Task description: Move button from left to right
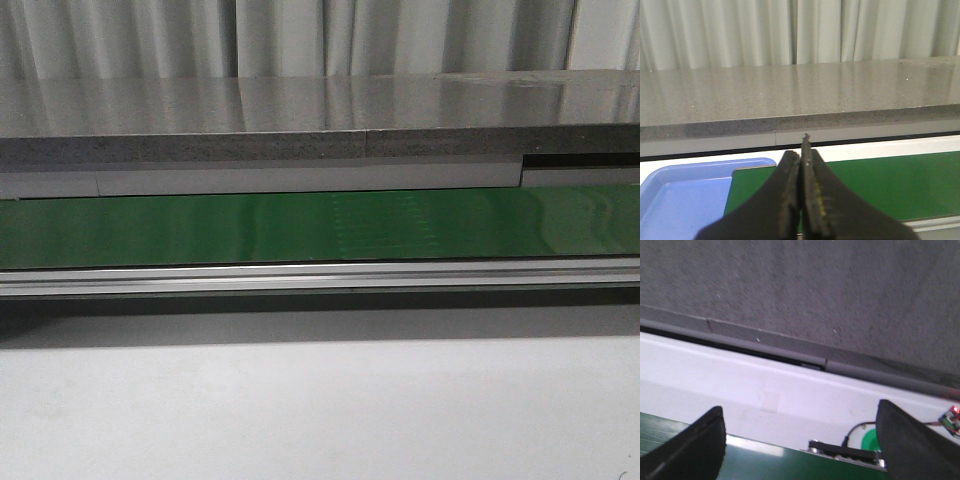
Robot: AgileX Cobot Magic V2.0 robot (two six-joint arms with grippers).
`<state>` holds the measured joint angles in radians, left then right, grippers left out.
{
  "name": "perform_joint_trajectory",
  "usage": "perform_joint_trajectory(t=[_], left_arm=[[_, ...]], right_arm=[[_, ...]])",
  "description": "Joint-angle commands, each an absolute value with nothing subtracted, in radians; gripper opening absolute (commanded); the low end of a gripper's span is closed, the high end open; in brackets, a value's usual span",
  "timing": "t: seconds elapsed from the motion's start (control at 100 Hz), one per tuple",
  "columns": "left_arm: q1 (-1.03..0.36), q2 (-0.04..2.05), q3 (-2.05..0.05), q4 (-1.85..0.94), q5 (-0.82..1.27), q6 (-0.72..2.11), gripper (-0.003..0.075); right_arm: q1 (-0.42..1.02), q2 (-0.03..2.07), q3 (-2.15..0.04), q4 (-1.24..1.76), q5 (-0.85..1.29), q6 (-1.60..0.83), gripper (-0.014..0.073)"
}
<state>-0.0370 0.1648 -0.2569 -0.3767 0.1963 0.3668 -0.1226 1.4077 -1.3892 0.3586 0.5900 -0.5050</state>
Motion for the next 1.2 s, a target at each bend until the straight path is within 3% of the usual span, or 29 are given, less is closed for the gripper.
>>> perform_joint_trajectory(t=[0.0,0.41,0.76,1.11,1.19], left_arm=[[-0.046,0.175,-0.284,-0.390,0.126,0.364,-0.0021],[-0.046,0.175,-0.284,-0.390,0.126,0.364,-0.0020],[-0.046,0.175,-0.284,-0.390,0.126,0.364,-0.0021],[-0.046,0.175,-0.284,-0.390,0.126,0.364,-0.0021],[-0.046,0.175,-0.284,-0.390,0.126,0.364,-0.0021]], right_arm=[[-0.074,1.281,-1.346,0.407,0.449,-0.507,0.0604],[0.019,0.758,-0.783,0.431,0.160,-0.508,0.0603],[0.019,0.312,-0.417,0.431,0.212,-0.508,0.0603],[0.019,0.234,-0.327,0.431,0.228,-0.508,0.0601],[0.019,0.234,-0.327,0.431,0.224,-0.508,0.0556]])
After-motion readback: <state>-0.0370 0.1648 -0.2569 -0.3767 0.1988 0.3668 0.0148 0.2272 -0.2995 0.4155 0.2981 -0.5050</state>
